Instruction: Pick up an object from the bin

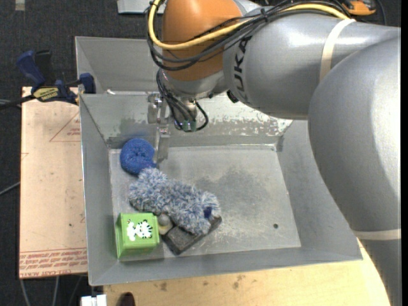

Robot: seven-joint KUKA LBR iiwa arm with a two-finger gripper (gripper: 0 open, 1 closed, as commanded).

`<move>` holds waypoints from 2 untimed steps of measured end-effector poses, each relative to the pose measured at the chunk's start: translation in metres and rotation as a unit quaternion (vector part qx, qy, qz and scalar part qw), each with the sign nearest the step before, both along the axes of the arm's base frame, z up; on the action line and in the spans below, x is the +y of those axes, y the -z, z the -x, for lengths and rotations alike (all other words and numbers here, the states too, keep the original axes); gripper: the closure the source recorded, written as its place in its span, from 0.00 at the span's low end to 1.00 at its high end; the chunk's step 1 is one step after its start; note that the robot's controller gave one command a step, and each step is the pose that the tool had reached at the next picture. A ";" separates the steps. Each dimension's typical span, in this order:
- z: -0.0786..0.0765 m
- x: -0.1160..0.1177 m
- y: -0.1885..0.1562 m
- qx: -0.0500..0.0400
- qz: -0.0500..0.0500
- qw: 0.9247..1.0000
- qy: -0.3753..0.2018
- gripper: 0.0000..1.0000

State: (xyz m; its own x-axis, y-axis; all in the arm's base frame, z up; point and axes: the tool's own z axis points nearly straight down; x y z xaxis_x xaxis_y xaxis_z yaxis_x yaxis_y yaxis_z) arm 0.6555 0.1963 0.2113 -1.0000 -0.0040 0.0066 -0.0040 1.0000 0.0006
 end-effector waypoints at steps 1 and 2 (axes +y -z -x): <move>-0.002 -0.001 -0.006 -0.004 -0.001 1.000 0.001 0.00; 0.016 -0.020 0.043 -0.006 -0.001 0.999 -0.044 0.00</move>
Offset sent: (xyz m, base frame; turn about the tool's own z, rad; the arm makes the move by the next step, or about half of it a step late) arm -0.0422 -0.0497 -0.1136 -0.2146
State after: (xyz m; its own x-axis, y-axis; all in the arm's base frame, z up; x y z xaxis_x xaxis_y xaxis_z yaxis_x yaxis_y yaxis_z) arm 0.6395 0.1759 0.1686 -0.9957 -0.0921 -0.0048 -0.0921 0.9957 0.0017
